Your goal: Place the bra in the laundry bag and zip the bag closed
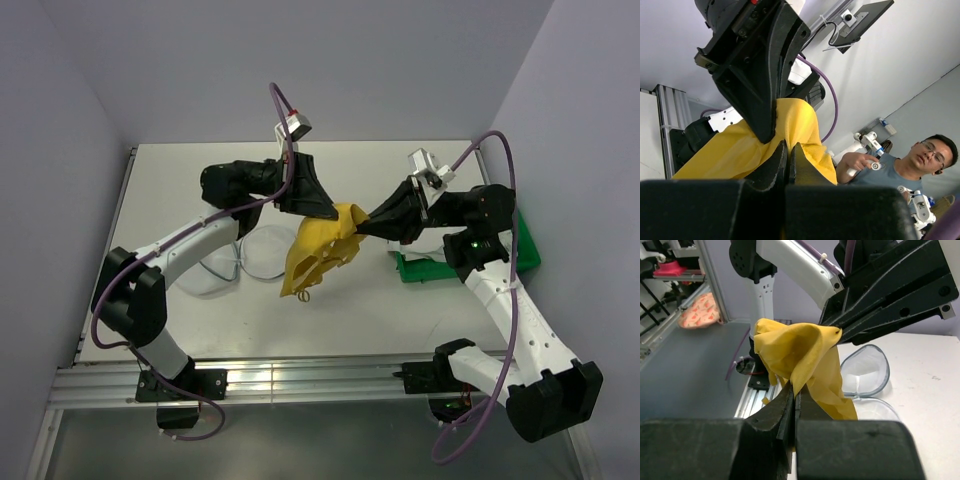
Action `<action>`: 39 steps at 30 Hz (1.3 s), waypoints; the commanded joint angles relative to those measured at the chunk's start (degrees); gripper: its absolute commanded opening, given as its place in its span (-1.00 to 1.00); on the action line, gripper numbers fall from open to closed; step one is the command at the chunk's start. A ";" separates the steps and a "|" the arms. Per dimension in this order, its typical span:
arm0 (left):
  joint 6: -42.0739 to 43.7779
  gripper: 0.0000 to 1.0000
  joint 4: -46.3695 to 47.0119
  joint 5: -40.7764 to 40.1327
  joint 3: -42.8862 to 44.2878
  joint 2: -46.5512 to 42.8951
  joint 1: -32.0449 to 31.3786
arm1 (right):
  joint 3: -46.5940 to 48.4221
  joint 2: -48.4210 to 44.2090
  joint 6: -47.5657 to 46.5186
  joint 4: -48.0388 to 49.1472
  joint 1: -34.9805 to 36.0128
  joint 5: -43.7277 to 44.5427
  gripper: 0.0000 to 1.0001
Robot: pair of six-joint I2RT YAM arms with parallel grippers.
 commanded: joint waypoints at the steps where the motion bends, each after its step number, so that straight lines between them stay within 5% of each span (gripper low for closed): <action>1: -0.28 -0.93 32.16 1.20 -0.78 -1.18 -0.13 | 0.08 -1.31 3.27 4.15 0.64 0.33 -1.00; 3: 0.07 -0.57 31.37 0.85 -1.05 -1.36 0.14 | 0.43 -1.83 3.19 3.11 0.82 1.74 -1.00; 4: 0.68 -0.11 29.80 0.59 -1.57 -1.79 0.57 | 0.78 -2.01 1.01 -1.16 0.82 2.96 -1.00; 6: 2.00 0.40 26.99 -0.90 -2.45 -2.76 1.54 | 2.97 -2.45 -3.20 -8.99 0.82 9.19 -1.00; 7: 4.09 0.82 23.84 -1.69 -4.28 -3.63 2.24 | 3.77 -2.54 -5.58 -13.12 0.73 11.30 -1.00; 9: 10.48 0.98 18.65 -4.76 -6.84 -7.67 5.14 | 4.83 -2.36 -9.11 -20.53 0.82 16.30 -1.00; 11: 18.31 0.98 2.74 -6.88 -10.53 -13.53 7.94 | 4.83 -2.02 -9.47 -23.43 0.91 19.74 -1.00; 13: 37.44 0.98 -16.17 -12.56 -11.24 -18.38 8.84 | 5.35 -1.40 -9.47 -26.41 1.08 24.49 -1.00; 14: 46.13 0.99 -38.29 -15.73 -10.29 -23.28 8.23 | 5.97 -0.61 -9.64 -27.82 1.08 25.99 -1.00; 15: 60.31 0.99 -48.43 -20.46 -7.84 -25.42 7.27 | 6.58 -0.08 -9.99 -29.49 1.34 29.66 -1.00; 17: 68.42 0.98 -64.18 -36.02 -6.24 -29.37 3.68 | 8.25 1.67 -10.08 -33.89 1.78 32.76 -1.00; 27: 80.66 0.82 -76.21 -74.27 -5.45 -28.00 -13.56 | 11.25 5.02 -7.54 -42.96 7.59 53.86 -1.00; 35: 83.30 0.81 -76.83 -85.62 -2.46 -20.26 -19.81 | 11.16 5.37 -5.60 -44.18 8.55 58.70 -1.00; 39: 84.09 0.63 -77.44 -90.46 -1.58 -18.67 -20.34 | 10.89 5.11 -5.95 -44.18 8.55 58.52 -1.00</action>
